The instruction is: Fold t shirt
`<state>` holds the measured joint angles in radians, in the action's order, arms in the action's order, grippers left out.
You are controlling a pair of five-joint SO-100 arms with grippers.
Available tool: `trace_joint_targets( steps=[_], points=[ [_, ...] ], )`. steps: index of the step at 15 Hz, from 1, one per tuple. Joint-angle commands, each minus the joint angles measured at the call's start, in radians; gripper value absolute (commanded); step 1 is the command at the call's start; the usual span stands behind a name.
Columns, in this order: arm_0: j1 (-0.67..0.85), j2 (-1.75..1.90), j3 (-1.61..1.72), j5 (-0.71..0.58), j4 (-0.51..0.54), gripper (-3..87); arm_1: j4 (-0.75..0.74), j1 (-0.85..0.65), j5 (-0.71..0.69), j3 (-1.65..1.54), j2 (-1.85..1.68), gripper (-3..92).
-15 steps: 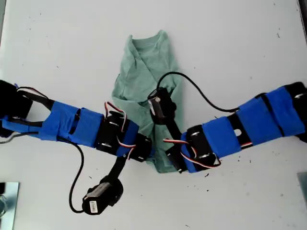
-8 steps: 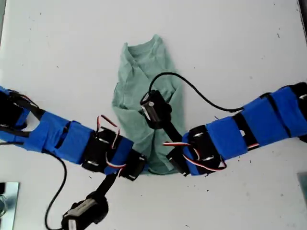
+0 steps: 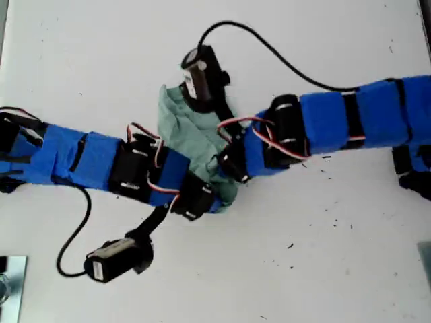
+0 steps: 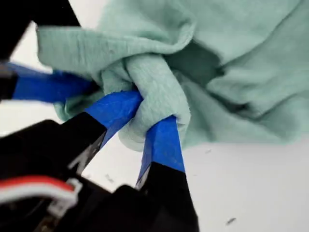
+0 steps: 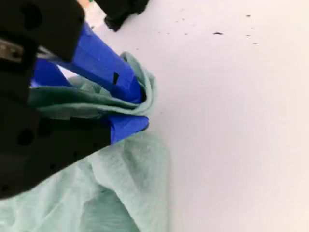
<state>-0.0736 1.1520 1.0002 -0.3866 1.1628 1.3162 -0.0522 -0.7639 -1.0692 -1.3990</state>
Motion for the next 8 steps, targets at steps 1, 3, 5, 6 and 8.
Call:
trace_joint_targets(
  steps=[1,3,5,6,8],
  points=[
    [0.170,0.221,0.035,-0.012,0.091,-0.2,-0.101,-0.161,-0.158,0.014,-0.117,-1.5],
    [0.360,0.324,0.086,-0.084,0.118,0.3,-0.216,-0.318,-0.219,-0.014,-0.132,25.8],
    [0.557,0.390,0.167,-0.084,0.114,14.5,-0.287,-0.479,-0.230,-0.078,-0.144,22.9],
    [0.629,0.428,0.241,-0.092,0.067,23.0,-0.333,-0.526,-0.236,-0.118,-0.146,20.8],
    [0.703,0.543,0.388,-0.089,0.006,28.5,-0.324,-0.578,-0.193,-0.216,-0.222,16.6]
  ],
)
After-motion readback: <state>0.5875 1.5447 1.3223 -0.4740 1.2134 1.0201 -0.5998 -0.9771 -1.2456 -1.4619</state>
